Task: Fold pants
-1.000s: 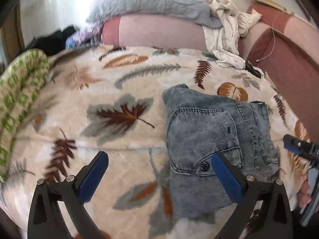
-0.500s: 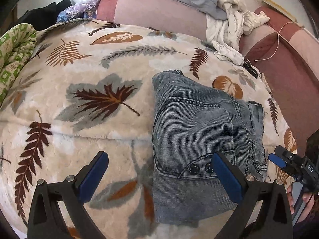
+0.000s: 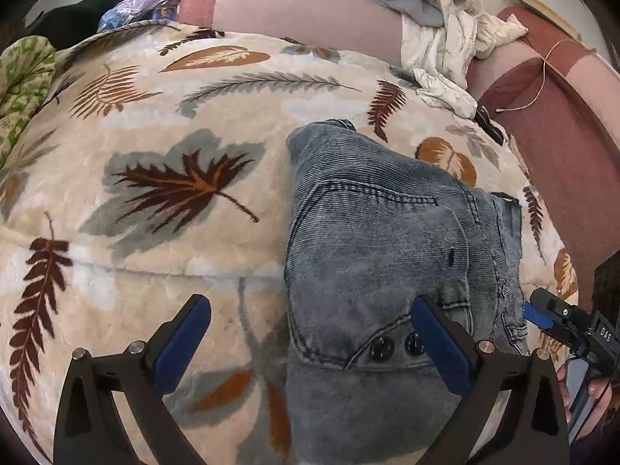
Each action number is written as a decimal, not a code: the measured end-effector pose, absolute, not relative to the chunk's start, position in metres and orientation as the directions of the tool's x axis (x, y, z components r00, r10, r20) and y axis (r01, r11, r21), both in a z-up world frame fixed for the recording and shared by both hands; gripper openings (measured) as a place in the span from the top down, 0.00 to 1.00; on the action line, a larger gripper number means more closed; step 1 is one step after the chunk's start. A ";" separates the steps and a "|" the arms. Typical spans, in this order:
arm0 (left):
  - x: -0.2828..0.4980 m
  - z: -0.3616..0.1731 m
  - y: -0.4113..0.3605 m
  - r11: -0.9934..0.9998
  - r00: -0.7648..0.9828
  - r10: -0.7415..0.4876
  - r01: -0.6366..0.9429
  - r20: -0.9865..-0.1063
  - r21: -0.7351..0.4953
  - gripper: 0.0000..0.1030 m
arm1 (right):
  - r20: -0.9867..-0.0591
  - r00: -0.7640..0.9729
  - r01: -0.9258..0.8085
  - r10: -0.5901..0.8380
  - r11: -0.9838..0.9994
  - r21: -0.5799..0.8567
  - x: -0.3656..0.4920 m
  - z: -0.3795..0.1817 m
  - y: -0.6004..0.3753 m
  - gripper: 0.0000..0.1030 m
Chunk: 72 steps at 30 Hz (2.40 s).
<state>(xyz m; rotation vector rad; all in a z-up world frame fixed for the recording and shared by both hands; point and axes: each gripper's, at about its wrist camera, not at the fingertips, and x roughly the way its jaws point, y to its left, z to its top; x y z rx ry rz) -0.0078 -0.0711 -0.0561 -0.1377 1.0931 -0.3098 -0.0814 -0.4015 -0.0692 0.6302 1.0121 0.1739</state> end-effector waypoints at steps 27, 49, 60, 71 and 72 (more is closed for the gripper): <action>0.009 -0.071 -0.093 0.928 0.345 -0.349 0.255 -0.871 -0.270 0.00 | -0.651 0.433 0.119 0.623 0.677 0.727 -0.055 -0.096 -0.381 0.09; 0.003 -0.069 -0.108 0.923 0.429 -0.341 0.321 -0.837 -0.211 0.14 | -0.580 0.431 0.141 0.691 0.584 0.800 -0.049 -0.116 -0.396 0.33; -0.013 -0.066 -0.113 0.931 0.540 -0.300 0.344 -0.786 -0.119 0.14 | -0.622 0.433 0.130 0.652 0.638 0.759 -0.050 -0.111 -0.390 0.39; -0.007 -0.071 -0.102 0.939 0.523 -0.317 0.291 -0.792 -0.183 0.04 | -0.643 0.440 0.086 0.627 0.684 0.725 -0.045 -0.104 -0.374 0.23; -0.008 -0.070 -0.103 0.939 0.529 -0.309 0.302 -0.790 -0.165 0.04 | -0.649 0.442 0.083 0.619 0.693 0.717 -0.046 -0.103 -0.372 0.24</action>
